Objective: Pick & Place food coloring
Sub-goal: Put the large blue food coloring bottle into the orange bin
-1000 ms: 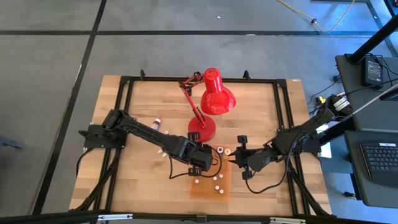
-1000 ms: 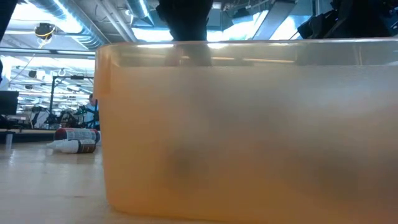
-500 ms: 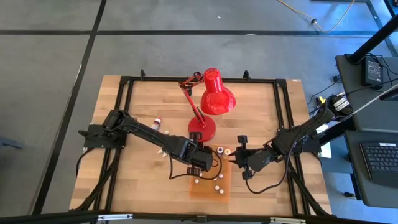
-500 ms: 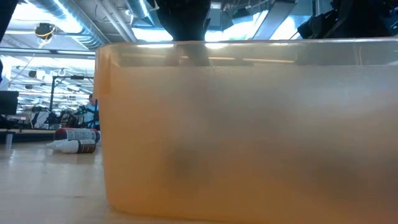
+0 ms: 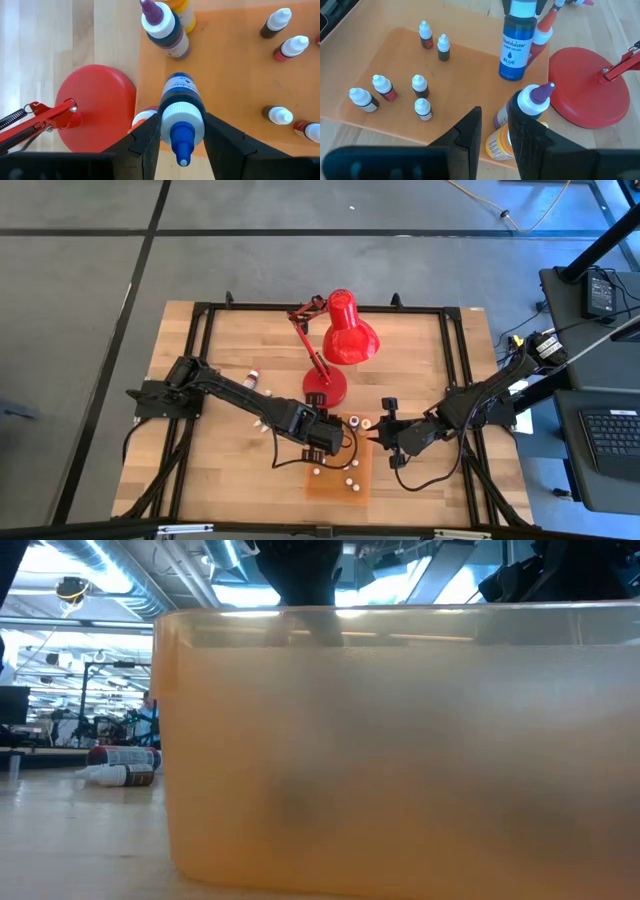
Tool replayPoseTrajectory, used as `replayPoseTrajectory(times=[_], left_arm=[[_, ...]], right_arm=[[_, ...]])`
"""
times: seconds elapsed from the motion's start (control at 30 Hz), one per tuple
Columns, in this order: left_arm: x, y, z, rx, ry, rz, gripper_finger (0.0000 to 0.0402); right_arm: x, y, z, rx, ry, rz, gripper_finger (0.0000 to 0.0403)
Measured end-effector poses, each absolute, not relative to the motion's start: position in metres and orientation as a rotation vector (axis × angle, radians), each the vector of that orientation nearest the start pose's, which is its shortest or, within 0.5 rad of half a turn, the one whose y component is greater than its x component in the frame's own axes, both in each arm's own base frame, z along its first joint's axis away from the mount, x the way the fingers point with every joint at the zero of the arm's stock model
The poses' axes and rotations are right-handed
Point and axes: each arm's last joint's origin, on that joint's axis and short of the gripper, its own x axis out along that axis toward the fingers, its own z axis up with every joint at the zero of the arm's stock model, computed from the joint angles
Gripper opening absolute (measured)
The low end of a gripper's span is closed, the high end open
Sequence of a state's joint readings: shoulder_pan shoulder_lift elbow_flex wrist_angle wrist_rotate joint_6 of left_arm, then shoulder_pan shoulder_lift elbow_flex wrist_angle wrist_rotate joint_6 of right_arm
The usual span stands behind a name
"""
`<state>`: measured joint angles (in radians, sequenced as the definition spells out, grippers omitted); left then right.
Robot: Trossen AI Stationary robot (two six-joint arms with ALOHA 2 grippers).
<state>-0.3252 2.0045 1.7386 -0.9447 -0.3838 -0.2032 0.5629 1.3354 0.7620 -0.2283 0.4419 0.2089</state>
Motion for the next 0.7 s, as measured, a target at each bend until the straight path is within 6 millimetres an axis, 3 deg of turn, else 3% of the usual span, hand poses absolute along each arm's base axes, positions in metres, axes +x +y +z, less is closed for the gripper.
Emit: replayPoseTrajectory(times=[0.37, 0.7], left_arm=[[0.398, -0.123, 0.248, 0.232, 1.121, 0.157, 0.0136], [0.398, -0.123, 0.248, 0.231, 1.118, 0.157, 0.0136]], right_arm=[[0.233, 0.132, 0.209, -0.099, 0.681, 0.019, 0.0099], [0.249, 0.150, 0.204, -0.244, 0.552, 0.168, 0.0099]])
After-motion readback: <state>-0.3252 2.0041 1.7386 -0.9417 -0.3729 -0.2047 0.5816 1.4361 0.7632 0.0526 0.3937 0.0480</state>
